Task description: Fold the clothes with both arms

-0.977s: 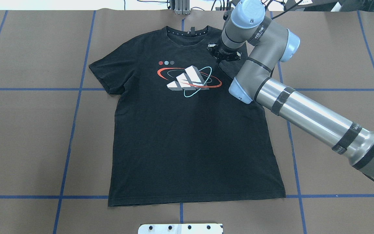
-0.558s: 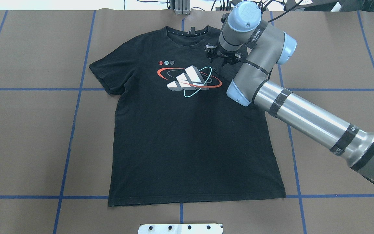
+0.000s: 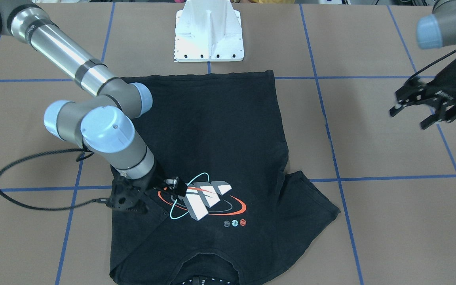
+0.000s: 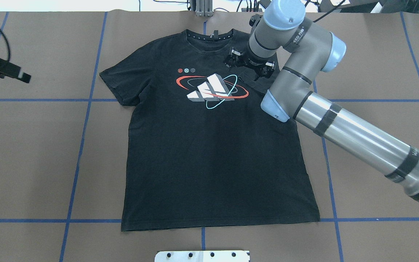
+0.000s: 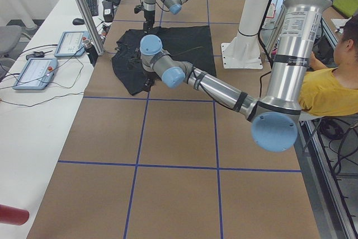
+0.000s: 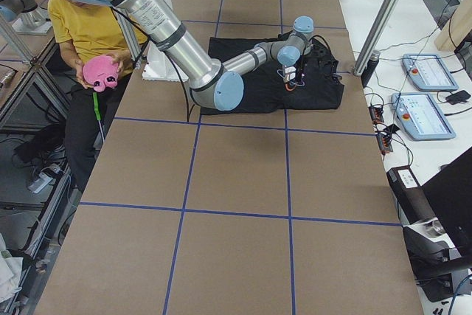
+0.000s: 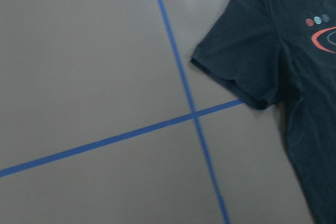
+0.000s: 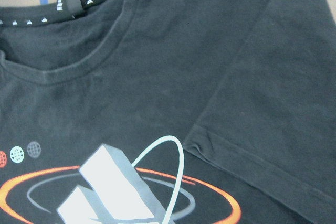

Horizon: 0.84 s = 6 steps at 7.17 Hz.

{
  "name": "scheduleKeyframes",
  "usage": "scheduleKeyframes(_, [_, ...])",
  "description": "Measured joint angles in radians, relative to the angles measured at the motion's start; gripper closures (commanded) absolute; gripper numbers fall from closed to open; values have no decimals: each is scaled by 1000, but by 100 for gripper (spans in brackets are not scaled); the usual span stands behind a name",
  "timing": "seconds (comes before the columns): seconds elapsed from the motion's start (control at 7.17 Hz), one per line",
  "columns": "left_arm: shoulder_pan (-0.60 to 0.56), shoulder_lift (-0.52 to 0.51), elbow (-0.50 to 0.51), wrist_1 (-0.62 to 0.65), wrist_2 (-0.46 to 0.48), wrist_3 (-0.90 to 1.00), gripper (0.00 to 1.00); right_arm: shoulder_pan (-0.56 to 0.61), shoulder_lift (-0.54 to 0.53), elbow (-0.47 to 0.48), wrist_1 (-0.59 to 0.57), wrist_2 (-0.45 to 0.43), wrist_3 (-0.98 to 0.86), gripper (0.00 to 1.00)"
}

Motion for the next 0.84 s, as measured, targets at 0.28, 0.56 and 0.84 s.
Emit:
scheduleKeyframes(0.28, [66, -168, 209, -19, 35, -50, 4, 3, -208, 263, -32, 48, -5, 0])
scheduleKeyframes(0.56, [103, -300, 483, -152, 41, -87, 13, 8, -366, 441, -37, 61, -13, 0])
scheduleKeyframes(0.84, [151, -354, 627, -277, 67, -148, 26, 17, -426, 503, -37, 65, -15, 0])
